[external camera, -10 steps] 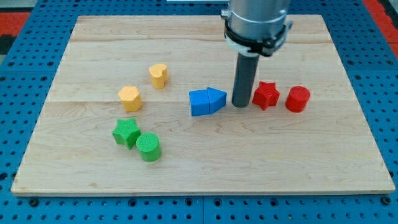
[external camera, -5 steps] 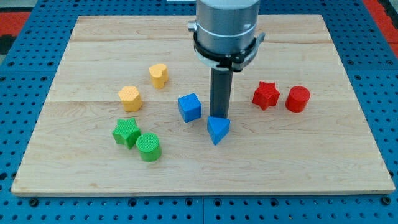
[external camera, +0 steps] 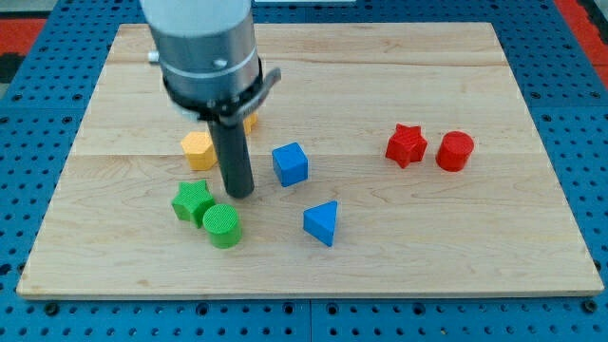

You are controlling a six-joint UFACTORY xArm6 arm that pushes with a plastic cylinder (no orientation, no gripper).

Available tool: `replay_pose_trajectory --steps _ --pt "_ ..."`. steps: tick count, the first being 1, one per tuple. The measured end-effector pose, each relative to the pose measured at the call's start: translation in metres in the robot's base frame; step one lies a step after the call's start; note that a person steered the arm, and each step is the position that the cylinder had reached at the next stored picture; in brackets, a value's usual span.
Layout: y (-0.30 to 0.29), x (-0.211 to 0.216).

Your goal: Place the blue cube to the top of the blue triangle

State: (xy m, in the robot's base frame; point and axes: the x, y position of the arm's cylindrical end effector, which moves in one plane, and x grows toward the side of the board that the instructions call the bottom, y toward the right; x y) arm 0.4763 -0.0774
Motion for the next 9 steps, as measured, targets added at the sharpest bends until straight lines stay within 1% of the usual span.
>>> replay_pose_trajectory --steps 1,2,3,4,5,6,7,8,9 --pt "0.004 -0.031" --pt "0.042 -0.027" --pt "0.065 -0.025" --pt "0.042 -0.039" --pt "0.052 -0.101" --pt "0.091 -0.123" --pt "0.175 -0.141" --pt "0.269 -0.143" --pt "0.327 -0.108"
